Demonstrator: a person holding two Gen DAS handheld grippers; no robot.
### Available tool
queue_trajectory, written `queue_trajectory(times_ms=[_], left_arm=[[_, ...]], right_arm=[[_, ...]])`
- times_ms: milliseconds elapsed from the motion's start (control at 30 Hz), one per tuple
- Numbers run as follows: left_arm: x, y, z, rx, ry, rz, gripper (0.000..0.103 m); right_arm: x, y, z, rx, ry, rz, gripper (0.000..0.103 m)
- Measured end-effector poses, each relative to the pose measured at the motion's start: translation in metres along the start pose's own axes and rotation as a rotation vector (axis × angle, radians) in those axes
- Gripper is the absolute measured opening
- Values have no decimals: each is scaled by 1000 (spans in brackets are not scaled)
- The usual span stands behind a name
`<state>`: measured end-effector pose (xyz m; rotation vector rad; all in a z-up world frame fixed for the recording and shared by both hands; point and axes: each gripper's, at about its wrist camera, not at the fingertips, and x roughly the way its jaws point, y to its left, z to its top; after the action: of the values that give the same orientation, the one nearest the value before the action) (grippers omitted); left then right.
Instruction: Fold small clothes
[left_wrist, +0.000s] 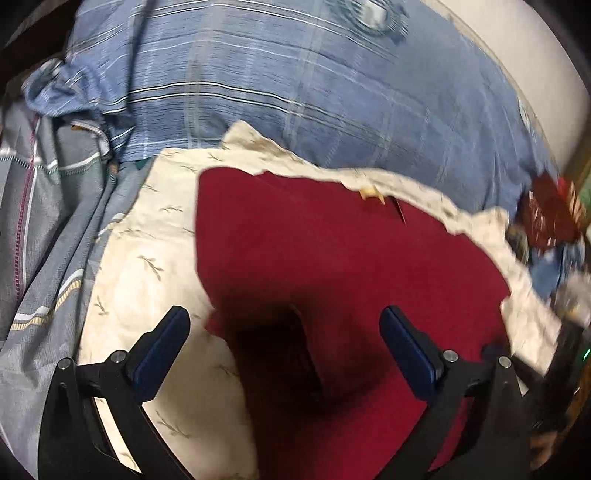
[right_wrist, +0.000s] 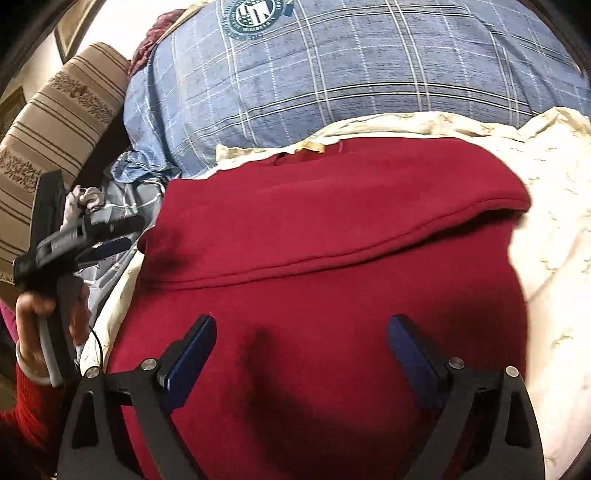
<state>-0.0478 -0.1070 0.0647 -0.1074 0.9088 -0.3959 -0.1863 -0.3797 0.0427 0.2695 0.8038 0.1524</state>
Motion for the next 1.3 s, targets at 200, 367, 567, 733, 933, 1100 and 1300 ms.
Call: queue_trajectory(times_ms=[200,367,567,733,933,1100,1300], left_arm=[[19,-19,-12,66,60,38,89],[23,-22,-8,67,47,20,19],[-1,-15,40,-11,-49,-130,7],[-4,-1,48,-12,-92,-96,7],[40,15,33,-30,22,35,11],[29,-1,22,65,-3,128,20],[28,-3,15,84,2,143,32]], right_arm=[[-7,-44,21,149,-54,-35,89],[4,-79,43,312,-102,9,64],[12,-102,76,357,-159,-6,20],[15,-94,76,301,-180,-14,20],[20,-82,52,261,-70,-53,30],[-15,-64,46,193,-77,-28,37],[-1,-27,75,60,-112,-41,37]])
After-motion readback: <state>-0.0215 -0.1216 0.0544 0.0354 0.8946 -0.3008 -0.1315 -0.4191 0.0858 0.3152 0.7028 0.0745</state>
